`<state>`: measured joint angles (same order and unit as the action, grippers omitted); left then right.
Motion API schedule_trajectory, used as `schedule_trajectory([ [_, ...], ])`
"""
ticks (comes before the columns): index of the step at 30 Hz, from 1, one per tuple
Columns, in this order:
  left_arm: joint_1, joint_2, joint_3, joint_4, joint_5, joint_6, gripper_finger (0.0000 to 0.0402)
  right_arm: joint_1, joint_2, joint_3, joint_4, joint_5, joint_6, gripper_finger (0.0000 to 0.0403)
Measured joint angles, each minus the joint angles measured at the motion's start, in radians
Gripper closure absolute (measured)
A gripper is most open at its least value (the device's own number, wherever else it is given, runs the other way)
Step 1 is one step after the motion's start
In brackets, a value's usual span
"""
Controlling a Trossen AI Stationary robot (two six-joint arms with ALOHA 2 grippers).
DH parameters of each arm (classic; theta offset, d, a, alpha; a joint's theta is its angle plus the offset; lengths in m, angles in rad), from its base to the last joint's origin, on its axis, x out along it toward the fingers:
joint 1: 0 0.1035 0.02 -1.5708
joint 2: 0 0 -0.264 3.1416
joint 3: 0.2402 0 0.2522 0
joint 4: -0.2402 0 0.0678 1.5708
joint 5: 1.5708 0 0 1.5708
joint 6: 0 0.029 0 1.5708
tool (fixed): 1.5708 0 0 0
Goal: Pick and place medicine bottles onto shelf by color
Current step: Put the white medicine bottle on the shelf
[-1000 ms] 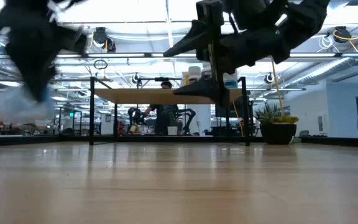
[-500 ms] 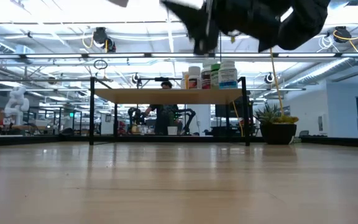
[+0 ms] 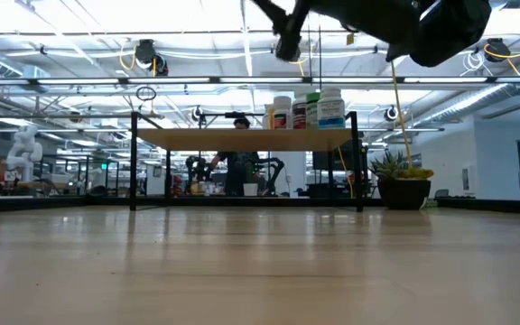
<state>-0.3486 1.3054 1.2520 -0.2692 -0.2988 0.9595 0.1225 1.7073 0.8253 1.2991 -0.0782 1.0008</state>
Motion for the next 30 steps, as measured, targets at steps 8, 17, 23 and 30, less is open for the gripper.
schedule_trajectory([
  [8, 0.007, 0.013, -0.002, -0.018, -0.036, 0.217, 0.0243, 0.034, -0.001, 0.0, 0.087, 0.079, -0.271, 0.009],
  [17, 0.01, 0.069, -0.003, -0.068, -0.034, 0.347, 0.0243, -0.037, 0.001, -0.002, 0.034, 0.085, 0.396, 0.009],
  [23, 0.003, 0.086, -0.003, -0.067, -0.017, 0.355, 0.0243, -0.073, -0.003, 0.001, -0.041, -0.028, 0.665, 0.009],
  [30, 0.014, 0.084, -0.003, -0.06, -0.017, 0.346, 0.0243, -0.062, -0.003, 0.001, -0.075, -0.055, 0.657, 0.0106],
])
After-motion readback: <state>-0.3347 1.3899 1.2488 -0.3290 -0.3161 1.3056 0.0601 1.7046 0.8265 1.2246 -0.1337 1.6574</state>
